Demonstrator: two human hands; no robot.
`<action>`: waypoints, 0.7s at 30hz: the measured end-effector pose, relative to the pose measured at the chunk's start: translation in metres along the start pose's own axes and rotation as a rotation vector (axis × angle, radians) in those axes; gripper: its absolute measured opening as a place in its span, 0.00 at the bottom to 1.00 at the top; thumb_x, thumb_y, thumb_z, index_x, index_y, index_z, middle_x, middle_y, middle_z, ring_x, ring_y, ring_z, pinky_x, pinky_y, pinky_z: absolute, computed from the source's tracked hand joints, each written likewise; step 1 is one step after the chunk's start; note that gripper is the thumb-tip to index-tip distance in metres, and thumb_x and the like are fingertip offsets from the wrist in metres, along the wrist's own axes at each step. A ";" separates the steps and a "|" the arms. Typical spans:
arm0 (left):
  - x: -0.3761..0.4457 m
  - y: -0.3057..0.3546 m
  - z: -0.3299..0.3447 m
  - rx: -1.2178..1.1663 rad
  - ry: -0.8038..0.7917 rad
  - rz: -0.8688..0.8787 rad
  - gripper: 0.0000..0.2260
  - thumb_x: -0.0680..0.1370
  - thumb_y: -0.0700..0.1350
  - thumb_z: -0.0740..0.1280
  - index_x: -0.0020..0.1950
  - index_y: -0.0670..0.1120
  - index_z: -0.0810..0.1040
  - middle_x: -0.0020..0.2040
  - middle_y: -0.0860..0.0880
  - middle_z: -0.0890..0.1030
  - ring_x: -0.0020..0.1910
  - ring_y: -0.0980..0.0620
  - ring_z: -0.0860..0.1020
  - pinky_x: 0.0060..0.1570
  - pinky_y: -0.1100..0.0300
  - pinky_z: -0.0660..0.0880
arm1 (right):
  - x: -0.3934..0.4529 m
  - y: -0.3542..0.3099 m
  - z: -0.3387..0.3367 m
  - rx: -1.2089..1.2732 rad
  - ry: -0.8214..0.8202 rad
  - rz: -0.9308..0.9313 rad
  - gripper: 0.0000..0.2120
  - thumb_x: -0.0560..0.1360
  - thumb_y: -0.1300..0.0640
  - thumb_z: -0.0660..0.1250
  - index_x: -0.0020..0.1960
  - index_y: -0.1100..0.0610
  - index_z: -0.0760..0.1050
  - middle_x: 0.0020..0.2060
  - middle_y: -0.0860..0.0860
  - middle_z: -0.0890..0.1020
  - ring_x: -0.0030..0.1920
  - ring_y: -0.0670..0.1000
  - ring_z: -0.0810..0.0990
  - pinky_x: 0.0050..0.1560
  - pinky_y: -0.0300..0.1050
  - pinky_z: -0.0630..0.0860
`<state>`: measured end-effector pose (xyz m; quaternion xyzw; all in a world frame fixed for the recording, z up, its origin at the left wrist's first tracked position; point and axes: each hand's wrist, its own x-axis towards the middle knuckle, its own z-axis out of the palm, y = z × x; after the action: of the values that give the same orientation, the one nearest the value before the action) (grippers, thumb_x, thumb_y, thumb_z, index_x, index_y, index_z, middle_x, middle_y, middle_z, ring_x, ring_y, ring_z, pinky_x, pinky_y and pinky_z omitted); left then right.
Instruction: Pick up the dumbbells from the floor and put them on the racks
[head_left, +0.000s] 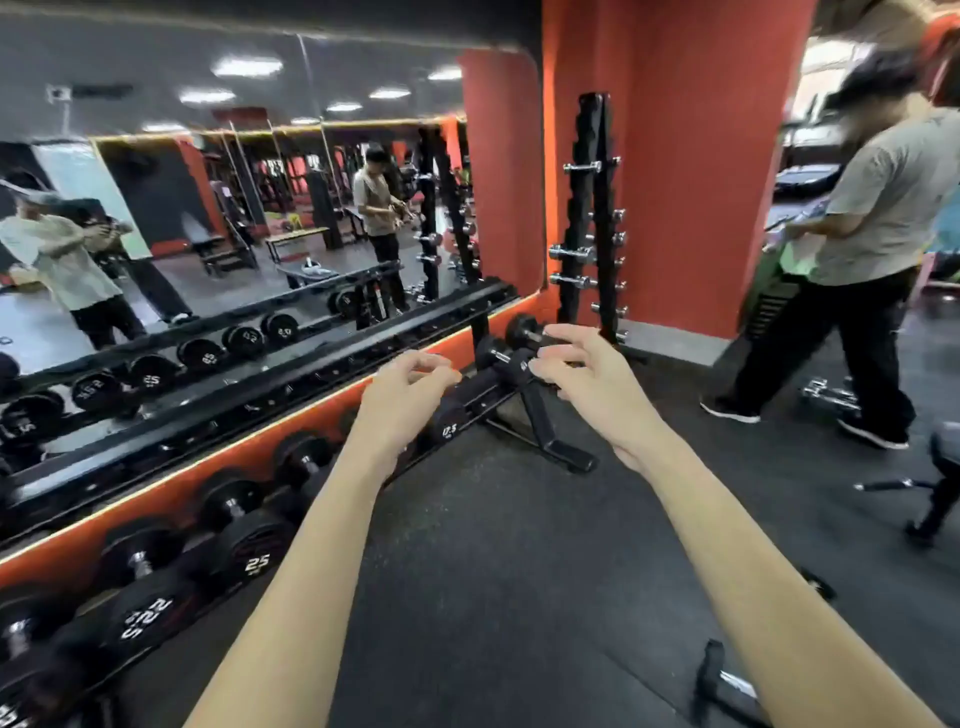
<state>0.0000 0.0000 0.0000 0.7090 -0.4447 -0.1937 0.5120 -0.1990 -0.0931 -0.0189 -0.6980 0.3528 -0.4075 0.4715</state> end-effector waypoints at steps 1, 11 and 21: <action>0.001 -0.005 0.016 0.006 -0.051 -0.013 0.05 0.70 0.54 0.70 0.45 0.58 0.82 0.49 0.54 0.84 0.49 0.53 0.82 0.47 0.55 0.75 | -0.008 0.010 -0.007 0.017 0.021 0.032 0.24 0.70 0.42 0.73 0.65 0.37 0.75 0.57 0.40 0.83 0.57 0.43 0.82 0.63 0.52 0.77; -0.014 -0.026 0.200 -0.054 -0.454 -0.018 0.04 0.74 0.52 0.71 0.48 0.58 0.82 0.47 0.57 0.84 0.52 0.55 0.82 0.54 0.54 0.76 | -0.084 0.108 -0.119 0.024 0.280 0.204 0.19 0.78 0.53 0.72 0.67 0.43 0.74 0.58 0.43 0.82 0.47 0.37 0.83 0.49 0.36 0.75; -0.015 -0.018 0.343 -0.025 -0.834 0.044 0.07 0.74 0.50 0.71 0.51 0.58 0.82 0.43 0.60 0.81 0.47 0.58 0.79 0.46 0.61 0.74 | -0.136 0.163 -0.208 -0.024 0.603 0.376 0.16 0.78 0.55 0.72 0.63 0.42 0.76 0.57 0.45 0.84 0.56 0.48 0.83 0.61 0.52 0.79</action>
<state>-0.2501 -0.1761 -0.1567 0.5539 -0.6265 -0.4586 0.3007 -0.4609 -0.1013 -0.1585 -0.4746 0.6033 -0.4970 0.4047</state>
